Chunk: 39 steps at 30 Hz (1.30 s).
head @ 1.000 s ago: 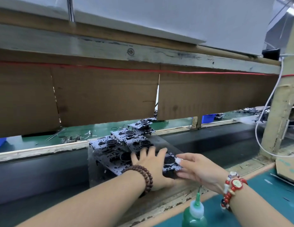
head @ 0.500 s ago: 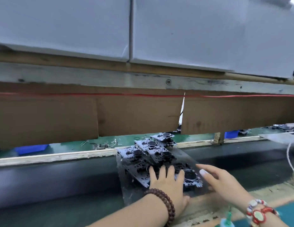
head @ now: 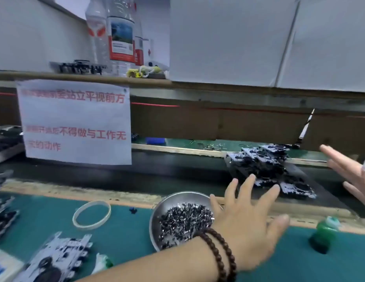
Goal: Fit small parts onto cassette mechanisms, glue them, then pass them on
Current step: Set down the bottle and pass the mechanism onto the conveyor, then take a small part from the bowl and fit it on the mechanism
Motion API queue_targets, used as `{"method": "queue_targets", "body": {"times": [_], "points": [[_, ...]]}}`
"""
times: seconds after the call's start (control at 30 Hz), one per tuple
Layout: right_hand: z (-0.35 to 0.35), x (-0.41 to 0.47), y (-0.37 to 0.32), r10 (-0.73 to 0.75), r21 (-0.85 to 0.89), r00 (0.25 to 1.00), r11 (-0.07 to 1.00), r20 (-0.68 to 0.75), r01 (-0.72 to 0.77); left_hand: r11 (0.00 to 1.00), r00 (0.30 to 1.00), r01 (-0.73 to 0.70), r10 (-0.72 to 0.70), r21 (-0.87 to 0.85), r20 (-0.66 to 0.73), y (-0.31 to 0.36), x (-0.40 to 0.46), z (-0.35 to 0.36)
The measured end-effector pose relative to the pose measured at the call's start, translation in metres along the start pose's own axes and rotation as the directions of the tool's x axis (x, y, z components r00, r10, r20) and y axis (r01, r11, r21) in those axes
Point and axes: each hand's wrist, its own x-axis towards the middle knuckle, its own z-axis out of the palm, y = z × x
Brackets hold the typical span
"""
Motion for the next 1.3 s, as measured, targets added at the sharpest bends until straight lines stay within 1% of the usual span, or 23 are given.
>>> {"method": "queue_targets", "body": {"times": [0.03, 0.07, 0.1, 0.17, 0.2, 0.23, 0.27, 0.37, 0.47, 0.57, 0.67, 0.77, 0.83, 0.9, 1.03, 1.1, 1.2, 1.23, 1.3], "points": [[0.01, -0.01, -0.004, -0.06, -0.074, 0.996, 0.995, 0.06, 0.064, 1.0, 1.0, 0.011, -0.01, 0.002, -0.02, 0.001, -0.021, -0.005], [0.027, -0.02, -0.025, -0.019, -0.187, 0.997, 0.982, 0.079, 0.034, 0.999, 0.999, 0.028, -0.028, 0.017, -0.033, 0.001, -0.041, -0.009], [0.042, -0.035, -0.023, -0.021, -0.255, 0.988, 0.965, 0.152, 0.06, 0.998, 0.998, 0.054, -0.053, 0.038, -0.037, -0.001, -0.061, -0.012], [0.094, -0.069, -0.026, 0.045, -0.23, 0.969, 0.973, 0.245, 0.013, 0.99, 0.992, 0.12, -0.116, 0.078, -0.049, -0.009, -0.099, -0.015], [0.111, -0.081, -0.018, 0.069, -0.232, 0.963, 0.973, 0.259, -0.007, 0.981, 0.986, 0.16, -0.156, 0.105, -0.052, -0.015, -0.118, -0.016], [0.132, -0.089, -0.009, 0.034, -0.221, 0.956, 0.975, 0.293, 0.032, 0.968, 0.978, 0.208, -0.202, 0.143, -0.055, -0.022, -0.136, -0.017], [0.148, -0.096, -0.009, 0.066, -0.239, 0.95, 0.971, 0.304, 0.01, 0.946, 0.965, 0.261, -0.255, 0.193, -0.059, -0.032, -0.153, -0.019], [0.187, -0.11, -0.015, 0.087, -0.277, 0.942, 0.961, 0.325, 0.007, 0.839, 0.913, 0.405, -0.395, 0.364, -0.106, -0.066, -0.195, -0.035], [0.216, -0.114, -0.02, 0.123, -0.298, 0.942, 0.954, 0.314, -0.025, 0.716, 0.831, 0.549, -0.524, 0.431, -0.189, -0.102, -0.223, -0.061], [0.247, -0.115, -0.029, 0.135, -0.297, 0.942, 0.954, 0.307, -0.039, 0.63, 0.752, 0.631, -0.64, 0.453, -0.158, -0.137, -0.236, -0.073], [0.278, -0.114, -0.03, 0.147, -0.324, 0.911, 0.946, 0.386, -0.015, 0.569, 0.698, 0.659, -0.707, 0.492, -0.117, -0.164, -0.233, -0.071], [0.302, -0.113, -0.028, 0.172, -0.334, 0.877, 0.942, 0.449, -0.013, 0.537, 0.666, 0.688, -0.735, 0.487, -0.13, -0.179, -0.222, -0.069], [0.313, -0.112, -0.024, 0.187, -0.342, 0.863, 0.94, 0.469, -0.017, 0.543, 0.661, 0.691, -0.742, 0.477, -0.114, -0.186, -0.215, -0.068], [0.323, -0.11, -0.019, 0.185, -0.351, 0.862, 0.936, 0.472, -0.009, 0.554, 0.66, 0.692, -0.745, 0.463, -0.097, -0.191, -0.209, -0.068], [0.341, -0.096, -0.013, 0.15, -0.45, 0.889, 0.891, 0.433, 0.068, 0.537, 0.624, 0.72, -0.778, 0.439, -0.072, -0.195, -0.198, -0.066], [0.345, -0.09, -0.012, 0.147, -0.474, 0.892, 0.877, 0.427, 0.083, 0.537, 0.609, 0.74, -0.79, 0.406, -0.064, -0.194, -0.194, -0.068], [0.332, -0.077, -0.01, 0.125, -0.408, 0.887, 0.91, 0.445, 0.076, 0.57, 0.602, 0.766, -0.798, 0.299, -0.022, -0.194, -0.19, -0.075], [0.321, -0.071, -0.011, 0.105, -0.365, 0.905, 0.929, 0.411, 0.058, 0.581, 0.602, 0.772, -0.798, 0.257, -0.004, -0.193, -0.189, -0.079], [0.29, -0.054, -0.012, 0.05, -0.302, 0.965, 0.953, 0.258, 0.031, 0.605, 0.611, 0.779, -0.792, 0.163, 0.018, -0.184, -0.188, -0.091]]}}
